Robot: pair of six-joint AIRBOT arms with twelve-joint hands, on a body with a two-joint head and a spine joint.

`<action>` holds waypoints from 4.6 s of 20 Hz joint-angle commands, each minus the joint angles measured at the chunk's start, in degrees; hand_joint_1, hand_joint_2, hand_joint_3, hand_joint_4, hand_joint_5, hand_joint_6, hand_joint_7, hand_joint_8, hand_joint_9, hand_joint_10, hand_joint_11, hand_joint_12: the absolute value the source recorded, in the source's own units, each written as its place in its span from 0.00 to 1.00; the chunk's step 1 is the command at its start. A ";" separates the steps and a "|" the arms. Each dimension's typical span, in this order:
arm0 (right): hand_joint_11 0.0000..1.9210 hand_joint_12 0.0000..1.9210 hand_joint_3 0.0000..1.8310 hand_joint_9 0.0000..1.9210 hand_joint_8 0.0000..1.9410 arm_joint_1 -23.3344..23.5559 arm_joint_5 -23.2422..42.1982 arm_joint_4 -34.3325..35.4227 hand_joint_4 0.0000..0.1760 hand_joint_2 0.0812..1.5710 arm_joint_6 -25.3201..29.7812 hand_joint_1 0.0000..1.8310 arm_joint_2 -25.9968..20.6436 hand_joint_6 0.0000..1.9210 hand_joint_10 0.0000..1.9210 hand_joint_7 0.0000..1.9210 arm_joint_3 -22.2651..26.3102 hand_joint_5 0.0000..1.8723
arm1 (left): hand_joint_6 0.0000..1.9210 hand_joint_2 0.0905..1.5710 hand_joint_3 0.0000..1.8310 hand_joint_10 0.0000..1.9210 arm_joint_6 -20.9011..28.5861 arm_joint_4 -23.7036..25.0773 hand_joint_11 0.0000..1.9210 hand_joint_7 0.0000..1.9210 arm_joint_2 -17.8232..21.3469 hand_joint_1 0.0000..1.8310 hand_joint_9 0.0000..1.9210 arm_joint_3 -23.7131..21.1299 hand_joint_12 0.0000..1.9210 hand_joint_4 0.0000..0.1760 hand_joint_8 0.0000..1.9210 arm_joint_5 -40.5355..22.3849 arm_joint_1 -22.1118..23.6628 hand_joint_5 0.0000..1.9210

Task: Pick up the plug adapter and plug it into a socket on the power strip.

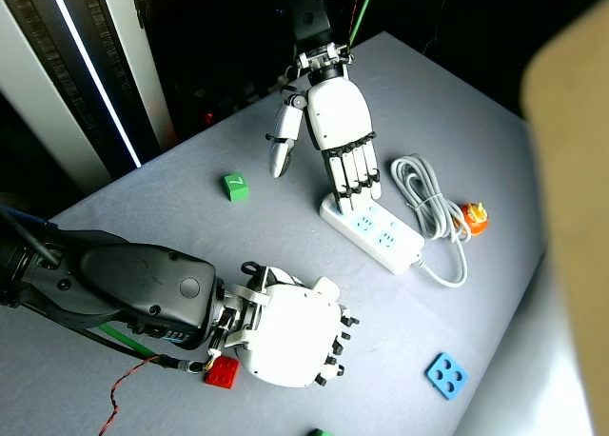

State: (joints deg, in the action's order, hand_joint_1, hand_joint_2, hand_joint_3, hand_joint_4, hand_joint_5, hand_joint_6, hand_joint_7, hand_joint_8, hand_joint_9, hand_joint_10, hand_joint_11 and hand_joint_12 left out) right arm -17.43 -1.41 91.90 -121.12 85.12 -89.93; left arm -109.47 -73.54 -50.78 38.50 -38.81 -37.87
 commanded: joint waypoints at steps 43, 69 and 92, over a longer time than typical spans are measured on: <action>0.50 0.35 0.00 0.66 0.33 12.68 9.37 -0.04 0.00 0.66 -51.31 0.68 -18.25 0.49 0.00 0.62 27.17 0.53 | 0.00 0.72 0.00 0.00 -0.65 0.82 0.01 0.01 1.16 0.00 0.01 -1.01 0.00 0.00 0.00 5.72 -3.44 0.00; 0.51 0.35 0.00 0.66 0.35 18.02 -23.40 -131.60 0.00 0.66 97.66 0.68 -4.88 0.49 0.00 0.62 21.27 0.53 | 0.00 0.72 0.00 0.00 -1.64 0.82 0.01 0.02 0.64 0.00 0.02 -1.01 0.01 0.00 0.00 5.31 -2.49 0.00; 0.51 0.35 0.00 0.66 0.36 14.97 -21.71 -154.61 0.00 0.67 126.08 0.68 19.92 0.51 0.00 0.61 -2.34 0.52 | 0.00 0.71 0.00 0.00 -1.82 0.82 0.01 0.02 0.14 0.00 0.02 -0.50 0.01 0.00 0.00 5.78 -2.73 0.00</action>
State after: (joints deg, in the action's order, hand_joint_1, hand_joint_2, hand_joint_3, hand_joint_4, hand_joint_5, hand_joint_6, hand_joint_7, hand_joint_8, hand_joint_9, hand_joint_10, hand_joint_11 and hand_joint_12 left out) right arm -3.14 -25.87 -59.99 4.78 105.36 -92.18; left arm -111.35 -73.01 -49.91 37.87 -34.65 -40.45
